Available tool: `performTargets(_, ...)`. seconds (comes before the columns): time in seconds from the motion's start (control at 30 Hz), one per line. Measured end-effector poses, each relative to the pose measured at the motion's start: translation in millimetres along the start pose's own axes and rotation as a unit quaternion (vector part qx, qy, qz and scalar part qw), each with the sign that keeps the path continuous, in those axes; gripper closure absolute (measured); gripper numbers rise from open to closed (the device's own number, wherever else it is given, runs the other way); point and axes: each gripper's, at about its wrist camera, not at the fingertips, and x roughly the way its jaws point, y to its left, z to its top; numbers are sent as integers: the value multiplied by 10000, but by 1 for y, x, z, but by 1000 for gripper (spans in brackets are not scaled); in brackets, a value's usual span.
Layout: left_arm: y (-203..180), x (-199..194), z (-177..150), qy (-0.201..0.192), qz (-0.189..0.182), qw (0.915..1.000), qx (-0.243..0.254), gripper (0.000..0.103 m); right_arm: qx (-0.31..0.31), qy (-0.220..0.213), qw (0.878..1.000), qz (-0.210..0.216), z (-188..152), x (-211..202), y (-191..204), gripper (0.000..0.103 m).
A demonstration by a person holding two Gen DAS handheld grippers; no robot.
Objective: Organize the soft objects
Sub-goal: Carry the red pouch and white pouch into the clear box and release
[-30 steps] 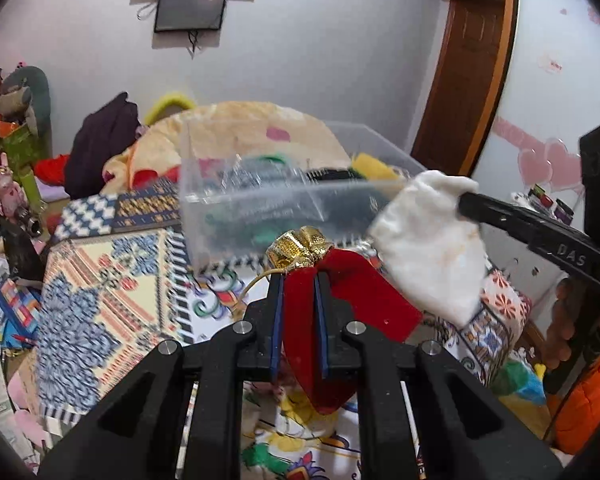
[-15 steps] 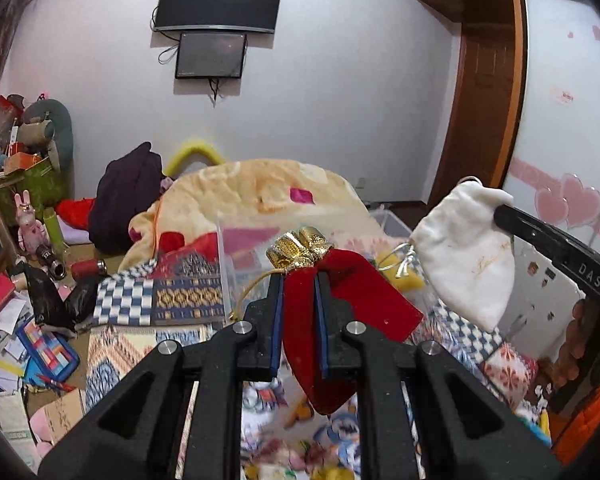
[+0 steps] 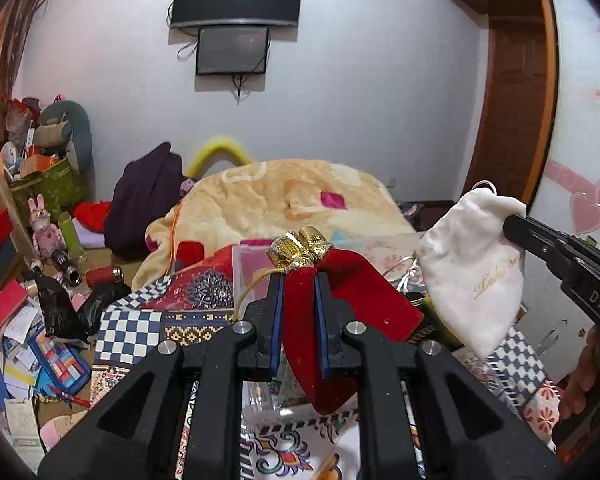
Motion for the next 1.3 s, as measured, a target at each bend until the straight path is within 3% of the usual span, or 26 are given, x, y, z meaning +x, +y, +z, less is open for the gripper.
performTargets(0.3,-10,35,-16,277,297,9987,291,89,-39,482,9988,67,-15,26,2,93)
performTargets(0.53,-12,45,-26,568,156,9979,281,89,-138,771,9969,50,-18,40,5,93)
performTargets(0.6,-11,44,-26,627,80,9977,238,77,-185,830,9964,-19,-19,41,5,91)
performTargets(0.67,-11,42,-27,665,-27,9976,198,67,-201,899,9957,-29,-20,41,4,80)
performTargets(0.73,-13,38,-27,633,-58,9978,213,64,-169,879,9960,-13,-21,38,1,60)
performTargets(0.87,-17,24,-27,541,-147,9979,311,63,-178,738,9971,90,-20,24,-1,56)
performTargets(1.17,-21,-31,-26,52,-358,9987,363,43,-155,490,9981,344,-19,-15,0,37)
performTargets(1.3,-18,-53,-32,-70,-371,9986,364,33,-248,438,9981,359,-26,-34,3,20)
